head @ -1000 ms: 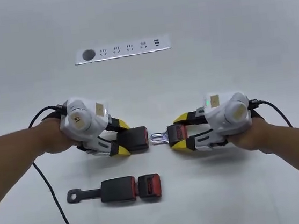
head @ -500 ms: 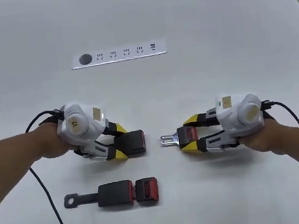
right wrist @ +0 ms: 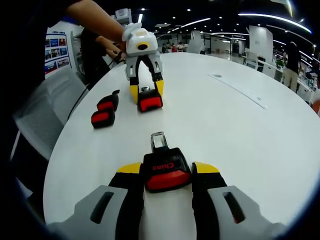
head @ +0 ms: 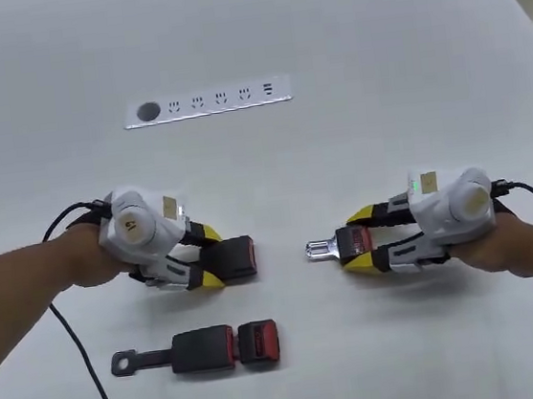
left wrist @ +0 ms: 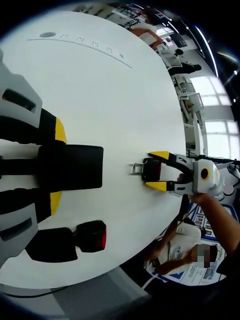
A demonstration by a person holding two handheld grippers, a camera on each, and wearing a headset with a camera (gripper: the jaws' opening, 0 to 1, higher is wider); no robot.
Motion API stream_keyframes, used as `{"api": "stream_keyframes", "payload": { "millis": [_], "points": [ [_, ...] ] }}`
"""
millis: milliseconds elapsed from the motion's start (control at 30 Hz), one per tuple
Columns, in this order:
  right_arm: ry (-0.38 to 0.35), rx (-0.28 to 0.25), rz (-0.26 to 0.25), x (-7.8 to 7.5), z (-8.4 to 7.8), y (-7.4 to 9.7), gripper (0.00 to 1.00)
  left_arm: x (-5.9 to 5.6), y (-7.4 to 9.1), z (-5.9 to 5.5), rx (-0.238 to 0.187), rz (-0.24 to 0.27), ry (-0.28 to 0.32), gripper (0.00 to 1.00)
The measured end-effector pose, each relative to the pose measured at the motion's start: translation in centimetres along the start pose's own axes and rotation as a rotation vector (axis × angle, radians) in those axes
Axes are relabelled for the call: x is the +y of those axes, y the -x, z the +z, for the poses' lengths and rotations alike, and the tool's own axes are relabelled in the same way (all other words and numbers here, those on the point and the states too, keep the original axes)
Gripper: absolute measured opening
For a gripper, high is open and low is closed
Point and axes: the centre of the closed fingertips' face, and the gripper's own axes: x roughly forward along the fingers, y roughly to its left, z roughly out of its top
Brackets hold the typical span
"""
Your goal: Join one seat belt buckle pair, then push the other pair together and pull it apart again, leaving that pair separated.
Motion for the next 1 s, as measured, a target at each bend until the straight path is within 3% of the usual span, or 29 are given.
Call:
{"api": "stream_keyframes", "payload": {
  "millis": [467, 633, 700, 800, 867, 933, 1000],
  "points": [
    [-0.003, 0.019, -0.008, -0.3, -0.8, 0.9, 0.36, 0.0, -0.2, 0.0, 0.017, 0.004, -0.004, 0.34],
    [0.023, 0.051, -0.040, 0.0, -0.7, 0.8, 0.37, 0.1, 0.0, 0.0, 0.037, 0.013, 0.009, 0.34],
    [-0.022, 0.045, -0.055, -0.1, -0.6, 0.7, 0.42, -0.5, 0.1, 0.5, 0.040, 0.004, 0.029, 0.38],
    [-0.061, 0.049, -0.097, -0.4, -0.7, 0.9, 0.57, -0.8, -0.1, 0.2, 0.058, 0.003, 0.045, 0.46],
    [-0.114, 0.036, -0.116, -0.2, -0.5, 0.8, 0.63, -1.1, 0.1, 0.2, 0.080, 0.017, 0.062, 0.57],
    [-0.124, 0.031, -0.146, -0.1, -0.3, 1.0, 0.68, -1.5, 0.5, 0.4, 0.074, 0.025, 0.083, 0.68],
    [-0.128, 0.013, -0.185, -0.7, 0.0, 1.2, 0.69, -1.3, 0.9, 0.5, 0.058, 0.045, 0.123, 0.69]
  ]
}}
